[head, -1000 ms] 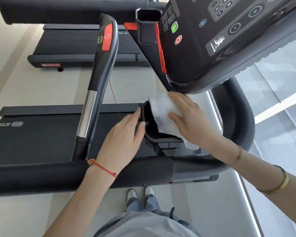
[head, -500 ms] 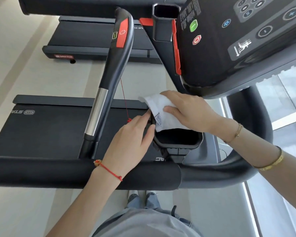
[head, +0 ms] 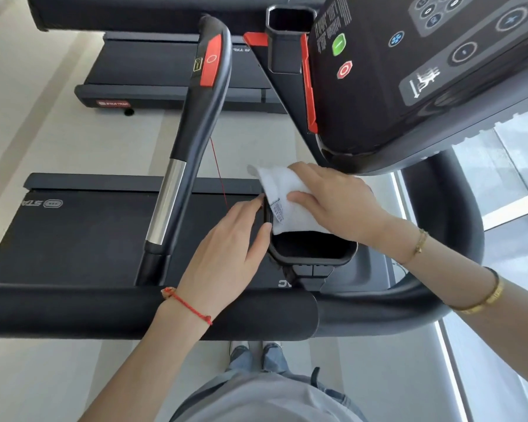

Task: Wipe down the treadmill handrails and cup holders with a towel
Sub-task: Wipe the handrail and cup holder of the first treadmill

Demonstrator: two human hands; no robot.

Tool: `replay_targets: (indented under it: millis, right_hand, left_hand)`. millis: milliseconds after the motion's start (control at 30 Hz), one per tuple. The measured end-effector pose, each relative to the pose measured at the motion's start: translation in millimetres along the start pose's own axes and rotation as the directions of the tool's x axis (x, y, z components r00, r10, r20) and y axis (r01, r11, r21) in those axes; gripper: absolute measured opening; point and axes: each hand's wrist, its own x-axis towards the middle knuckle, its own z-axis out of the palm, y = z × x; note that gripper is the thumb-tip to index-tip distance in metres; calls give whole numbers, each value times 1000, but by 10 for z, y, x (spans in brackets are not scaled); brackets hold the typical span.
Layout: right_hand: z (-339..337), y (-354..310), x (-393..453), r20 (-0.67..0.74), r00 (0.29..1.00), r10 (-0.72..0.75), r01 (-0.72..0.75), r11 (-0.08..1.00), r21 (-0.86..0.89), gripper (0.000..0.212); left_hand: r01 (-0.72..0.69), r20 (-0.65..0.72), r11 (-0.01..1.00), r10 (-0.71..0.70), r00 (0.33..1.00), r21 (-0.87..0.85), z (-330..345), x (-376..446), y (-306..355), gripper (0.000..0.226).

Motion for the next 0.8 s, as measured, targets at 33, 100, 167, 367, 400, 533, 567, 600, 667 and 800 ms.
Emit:
replay_targets:
  millis: [33,100,167,367,400,533,567,600,667,800]
  right_hand:
    - [-13,24,-67,-8,998,56,-56,998,42,44]
    - [-18,38,-184,6,989,145,-144,978,150,44]
    - [-17,0,-280,41,972,233,-236,943,234,47]
    - [21,-148,-656,160,860,485,-474,641,605,52]
    - [23,-157,-668,191,833,519,-509,584,632,48]
    - [-16,-93,-430,233,795,560,-573,567,591,35]
    - [-31,-81,-376,231,794,563,-575,571,586,39]
    - [-40,-83,-359,227,793,565,-575,571,587,41]
    - [-32,-146,-452,210,789,577,-572,567,593,31]
    - [63,-278,-724,216,778,590,-586,558,588,24]
  left_hand:
    - [2,15,1000,-2,1000,-15,-5,6,-7,51]
    - [10,66,999,-7,998,-53,-23,34,-20,57]
    - [18,133,997,-7,991,-82,-43,98,-36,60]
    - [45,205,981,-6,979,-187,-24,215,-69,59]
    - [48,204,978,-5,979,-204,-12,209,-79,59]
    - [51,187,976,-11,982,-212,8,193,-97,58]
    - [49,183,976,-10,983,-210,8,192,-95,58]
    - [48,181,976,-9,984,-210,12,190,-91,58]
    - [47,183,977,-8,983,-208,15,185,-84,58]
    - [41,181,976,-2,983,-214,16,197,-103,58]
